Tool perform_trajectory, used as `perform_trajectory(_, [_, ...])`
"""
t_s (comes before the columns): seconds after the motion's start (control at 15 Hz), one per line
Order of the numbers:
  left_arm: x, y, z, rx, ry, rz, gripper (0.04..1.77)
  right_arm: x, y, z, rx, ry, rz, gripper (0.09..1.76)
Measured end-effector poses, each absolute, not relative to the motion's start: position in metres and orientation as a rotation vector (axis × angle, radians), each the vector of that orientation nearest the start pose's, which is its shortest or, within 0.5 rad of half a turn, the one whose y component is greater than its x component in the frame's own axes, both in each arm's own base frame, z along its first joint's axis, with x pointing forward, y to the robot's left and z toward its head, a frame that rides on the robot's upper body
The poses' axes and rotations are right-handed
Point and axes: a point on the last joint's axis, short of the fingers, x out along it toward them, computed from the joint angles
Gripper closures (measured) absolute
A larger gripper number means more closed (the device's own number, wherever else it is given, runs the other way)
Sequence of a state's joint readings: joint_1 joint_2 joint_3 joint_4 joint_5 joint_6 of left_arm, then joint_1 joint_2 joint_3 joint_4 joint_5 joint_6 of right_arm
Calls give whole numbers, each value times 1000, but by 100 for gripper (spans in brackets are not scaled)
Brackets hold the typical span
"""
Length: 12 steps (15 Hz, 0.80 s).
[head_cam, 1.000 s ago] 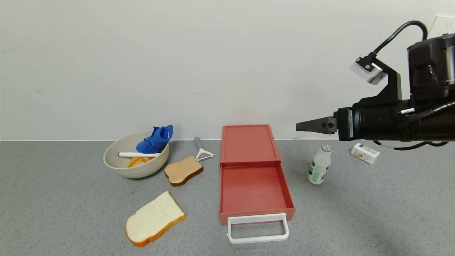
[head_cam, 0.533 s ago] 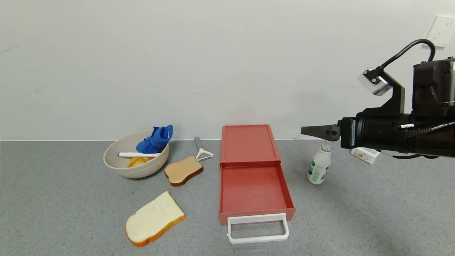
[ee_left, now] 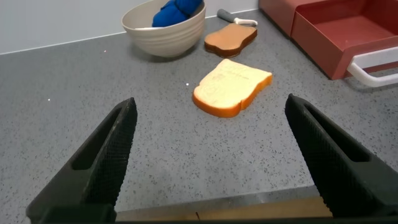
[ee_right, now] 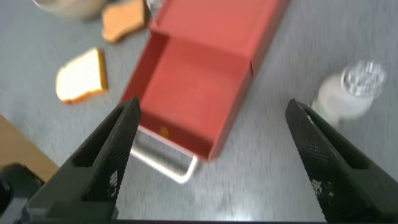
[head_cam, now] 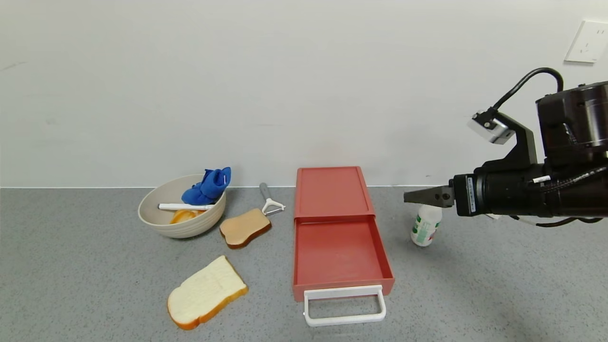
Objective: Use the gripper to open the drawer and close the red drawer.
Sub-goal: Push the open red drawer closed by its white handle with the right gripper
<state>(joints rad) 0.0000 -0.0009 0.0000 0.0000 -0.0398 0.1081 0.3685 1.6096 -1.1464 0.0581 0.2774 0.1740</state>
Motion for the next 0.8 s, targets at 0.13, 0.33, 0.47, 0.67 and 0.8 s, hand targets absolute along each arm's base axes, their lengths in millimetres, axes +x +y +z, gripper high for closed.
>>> perform_trajectory(0.13, [-23, -1, 75, 108, -3, -39, 9, 256, 121, 241, 95, 704, 524, 14])
perform_trajectory(0.33, [-23, -1, 75, 108, -3, -38, 9, 234, 156, 244, 70, 816, 461, 14])
perform_trajectory(0.47, [-23, -1, 75, 107, -3, -38, 9, 222, 183, 236, 42, 883, 424, 14])
perform_trajectory(0.67, [-23, -1, 75, 107, -3, -38, 9, 217, 219, 214, 36, 973, 417, 14])
perform_trajectory(0.8, [-23, -1, 75, 107, -3, -38, 9, 216, 237, 196, 32, 1033, 406, 14])
